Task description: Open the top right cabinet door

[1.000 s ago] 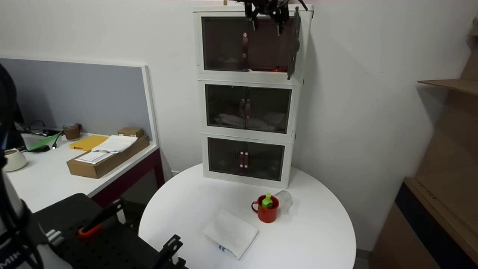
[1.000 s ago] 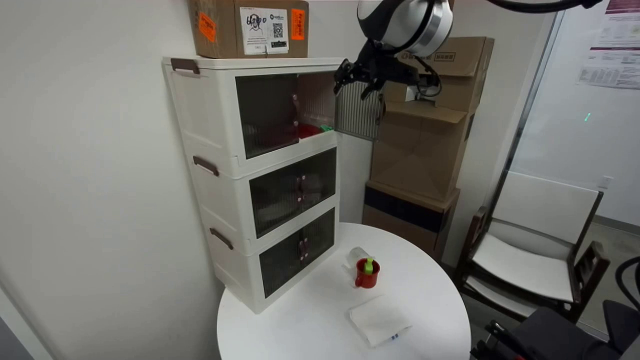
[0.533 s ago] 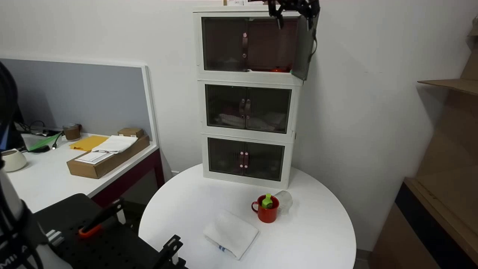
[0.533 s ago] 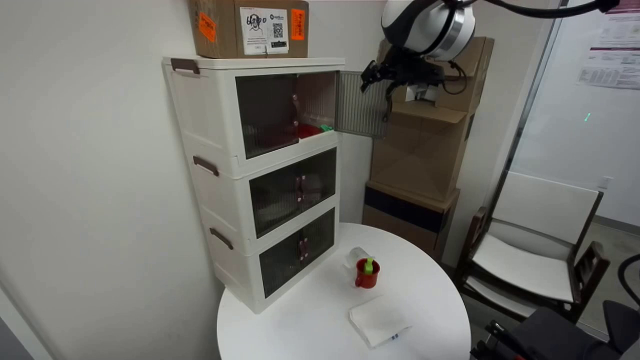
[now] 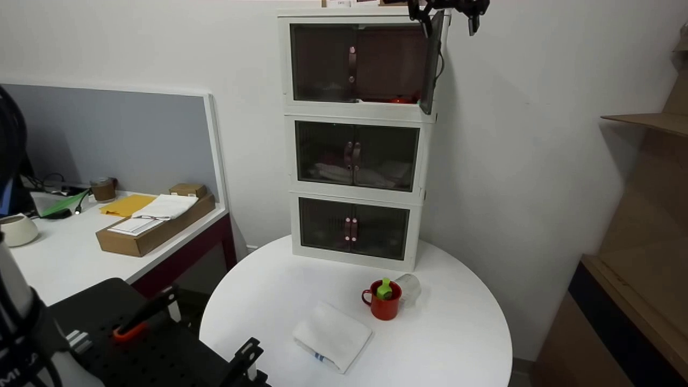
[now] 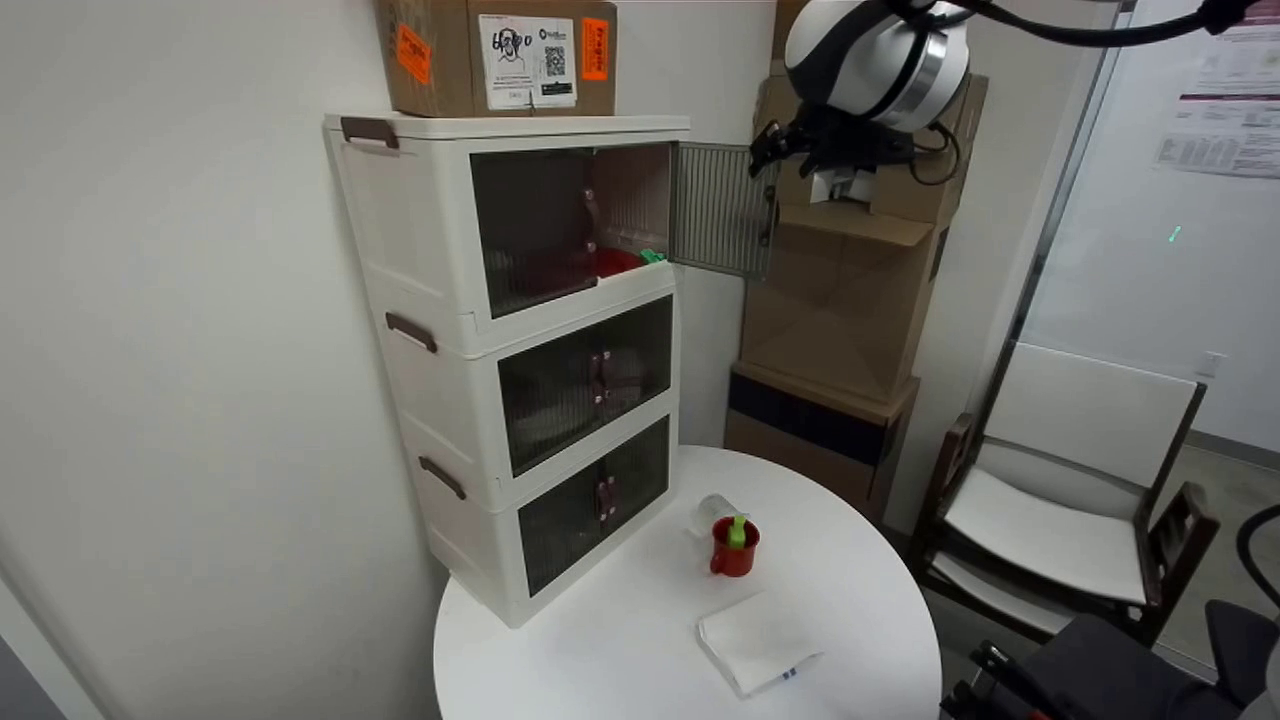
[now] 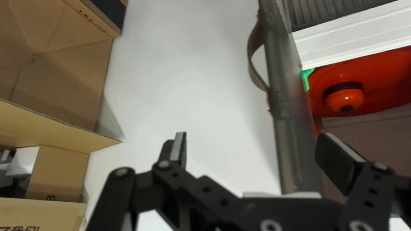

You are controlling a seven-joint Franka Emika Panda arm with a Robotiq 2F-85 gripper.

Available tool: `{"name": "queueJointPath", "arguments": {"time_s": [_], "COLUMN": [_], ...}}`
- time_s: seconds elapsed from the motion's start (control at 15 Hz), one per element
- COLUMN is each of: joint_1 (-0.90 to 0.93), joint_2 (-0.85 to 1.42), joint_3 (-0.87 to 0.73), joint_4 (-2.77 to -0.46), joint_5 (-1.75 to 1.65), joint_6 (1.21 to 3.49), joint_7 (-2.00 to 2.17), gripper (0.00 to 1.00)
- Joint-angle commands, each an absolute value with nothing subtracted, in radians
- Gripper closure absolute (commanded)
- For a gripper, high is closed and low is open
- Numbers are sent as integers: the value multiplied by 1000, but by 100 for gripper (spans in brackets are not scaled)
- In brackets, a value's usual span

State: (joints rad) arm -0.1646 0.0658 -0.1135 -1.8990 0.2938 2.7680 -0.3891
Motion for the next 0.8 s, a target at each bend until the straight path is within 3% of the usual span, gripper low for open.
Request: {"name": "queueJointPath", "arguments": {"time_s": [0.0,0.2,0.6,0.73], "joint_1": [-142,-121,-160,-98], "joint_2": [24,-35,-134,-161], "joint_3": [-70,-38,-12,-10], "joint_4": [-1917,-1944,-2023,-2040], "joint_5": [362,363,-53,26], "joint_6": [2758,2759,3118,3090], "joint_7": [-460,-438,-114,-176], "gripper": [0,0,0,0]}}
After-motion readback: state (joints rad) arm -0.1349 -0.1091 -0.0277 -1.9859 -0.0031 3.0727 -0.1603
